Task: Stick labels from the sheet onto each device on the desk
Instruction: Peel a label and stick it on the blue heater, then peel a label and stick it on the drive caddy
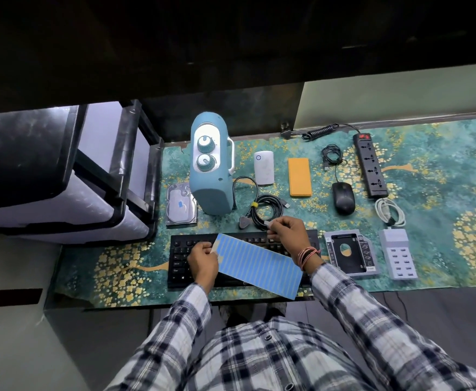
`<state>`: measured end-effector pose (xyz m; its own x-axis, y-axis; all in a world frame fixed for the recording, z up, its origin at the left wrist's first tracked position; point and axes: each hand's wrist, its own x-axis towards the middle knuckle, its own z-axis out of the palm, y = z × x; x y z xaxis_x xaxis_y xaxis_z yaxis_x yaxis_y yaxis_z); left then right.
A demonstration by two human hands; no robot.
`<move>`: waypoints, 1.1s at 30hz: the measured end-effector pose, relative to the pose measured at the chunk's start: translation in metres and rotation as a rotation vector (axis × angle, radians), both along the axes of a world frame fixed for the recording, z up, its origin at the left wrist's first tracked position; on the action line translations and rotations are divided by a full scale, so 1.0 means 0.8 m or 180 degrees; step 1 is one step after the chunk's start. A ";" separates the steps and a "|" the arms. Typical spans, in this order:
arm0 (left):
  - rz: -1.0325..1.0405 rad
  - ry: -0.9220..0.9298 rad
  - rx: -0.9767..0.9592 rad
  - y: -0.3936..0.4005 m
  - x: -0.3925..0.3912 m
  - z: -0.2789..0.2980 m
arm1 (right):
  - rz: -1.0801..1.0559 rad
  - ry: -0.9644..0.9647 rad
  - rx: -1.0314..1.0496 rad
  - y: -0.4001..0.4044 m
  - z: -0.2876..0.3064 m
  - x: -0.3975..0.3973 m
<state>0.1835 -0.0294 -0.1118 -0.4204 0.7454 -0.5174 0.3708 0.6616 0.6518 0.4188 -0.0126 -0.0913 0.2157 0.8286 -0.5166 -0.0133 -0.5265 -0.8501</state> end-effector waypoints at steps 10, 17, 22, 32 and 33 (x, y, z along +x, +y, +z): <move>-0.0533 0.1469 0.0317 0.020 0.007 0.008 | -0.0487 -0.0086 -0.0325 -0.031 -0.020 0.055; -0.2150 -0.0029 0.0646 0.004 0.132 0.023 | -0.0824 -0.0565 -0.0449 -0.050 -0.030 0.090; -0.2566 -0.1326 -0.0461 -0.019 0.242 0.045 | -0.1190 -0.1693 -0.0470 -0.071 -0.012 0.136; -0.2909 -0.0871 -0.0896 -0.040 0.337 0.050 | -0.1039 -0.2282 -0.0778 -0.102 -0.017 0.203; -0.2898 -0.0881 -0.0921 -0.041 0.338 0.050 | -0.0957 -0.2281 -0.0832 -0.103 -0.016 0.203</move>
